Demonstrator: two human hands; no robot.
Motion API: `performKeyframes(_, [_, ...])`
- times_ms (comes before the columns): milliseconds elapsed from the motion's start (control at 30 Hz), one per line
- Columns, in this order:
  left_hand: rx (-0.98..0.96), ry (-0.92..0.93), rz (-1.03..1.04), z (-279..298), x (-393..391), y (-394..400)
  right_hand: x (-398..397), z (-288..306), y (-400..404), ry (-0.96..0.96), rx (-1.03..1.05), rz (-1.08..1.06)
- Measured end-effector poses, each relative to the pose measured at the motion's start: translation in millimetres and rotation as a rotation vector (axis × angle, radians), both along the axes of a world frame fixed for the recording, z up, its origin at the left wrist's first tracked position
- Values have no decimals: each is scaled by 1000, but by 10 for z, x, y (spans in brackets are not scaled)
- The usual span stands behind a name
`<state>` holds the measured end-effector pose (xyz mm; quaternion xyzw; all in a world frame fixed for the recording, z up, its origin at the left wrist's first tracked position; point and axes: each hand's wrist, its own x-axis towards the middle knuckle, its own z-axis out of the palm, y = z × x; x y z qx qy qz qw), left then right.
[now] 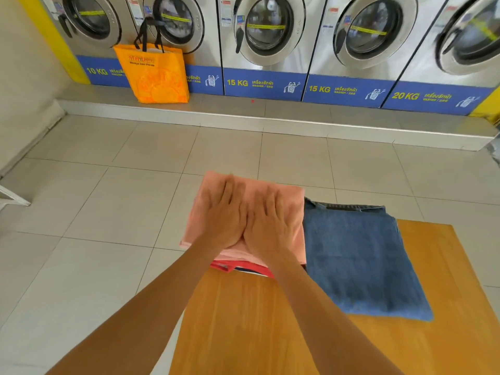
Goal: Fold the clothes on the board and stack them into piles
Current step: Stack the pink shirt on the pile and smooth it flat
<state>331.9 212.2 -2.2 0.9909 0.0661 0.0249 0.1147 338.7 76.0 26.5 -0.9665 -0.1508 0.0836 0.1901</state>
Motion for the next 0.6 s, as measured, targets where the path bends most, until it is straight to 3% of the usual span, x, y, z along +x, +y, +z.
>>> performKeyframes(200, [-138, 66, 112, -110, 149, 259, -12, -317, -93, 11, -44, -173])
performKeyframes(433, [-241, 31, 183, -228, 172, 253, 174, -339, -249, 150, 186, -239])
performKeyframes(600, [-306, 66, 192, -235, 169, 223, 251, -362, -381, 175, 130, -296])
